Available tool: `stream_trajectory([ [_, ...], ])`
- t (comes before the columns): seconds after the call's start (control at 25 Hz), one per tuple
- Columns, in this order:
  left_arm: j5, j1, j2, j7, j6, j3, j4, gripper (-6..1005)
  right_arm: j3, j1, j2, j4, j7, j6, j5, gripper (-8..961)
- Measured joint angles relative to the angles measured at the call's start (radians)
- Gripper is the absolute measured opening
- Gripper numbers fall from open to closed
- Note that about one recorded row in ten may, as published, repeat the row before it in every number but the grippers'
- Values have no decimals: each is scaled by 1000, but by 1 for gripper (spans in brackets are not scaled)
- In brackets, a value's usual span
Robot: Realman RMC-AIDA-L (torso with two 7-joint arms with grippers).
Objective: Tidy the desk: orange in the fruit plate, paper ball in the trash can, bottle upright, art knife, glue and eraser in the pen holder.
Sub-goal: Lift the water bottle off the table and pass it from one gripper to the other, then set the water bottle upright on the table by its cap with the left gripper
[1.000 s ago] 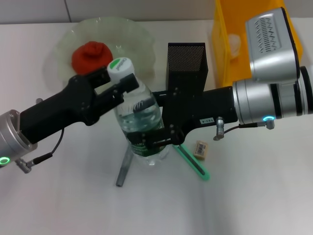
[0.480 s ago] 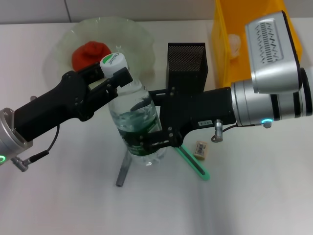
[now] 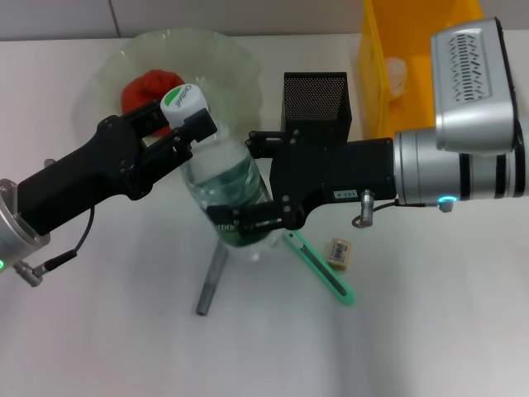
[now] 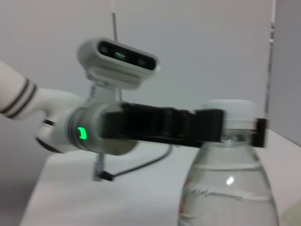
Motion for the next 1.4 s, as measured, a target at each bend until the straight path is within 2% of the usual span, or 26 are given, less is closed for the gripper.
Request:
stream_trajectory([
  [0.36,4,29,5,1,-6,0,64,446,5,-1,-1,48,-38,48,5,800],
  [0.72,0,39,20,1,-3,-32,75,445,6,-2,-2,56,-53,55,5,799],
  [0.8,-1,44,33,-8,4,-45,89,445,6,-1,-2,63,-54,58,6,799],
  [1.12,-1,55,38,-11,7,-60,120,445,6,-1,-2,75,-54,65,6,799],
  [1.2,1,65,56,7,-26,-67,127,447,6,-5,-2,75,-56,65,6,799],
  [1.28,1,65,56,7,-26,-67,127,450,6,-7,-2,75,-61,65,6,799],
  [1.4,2,91,74,32,-88,-68,157,454,8,-23,1,78,-90,81,52,800],
])
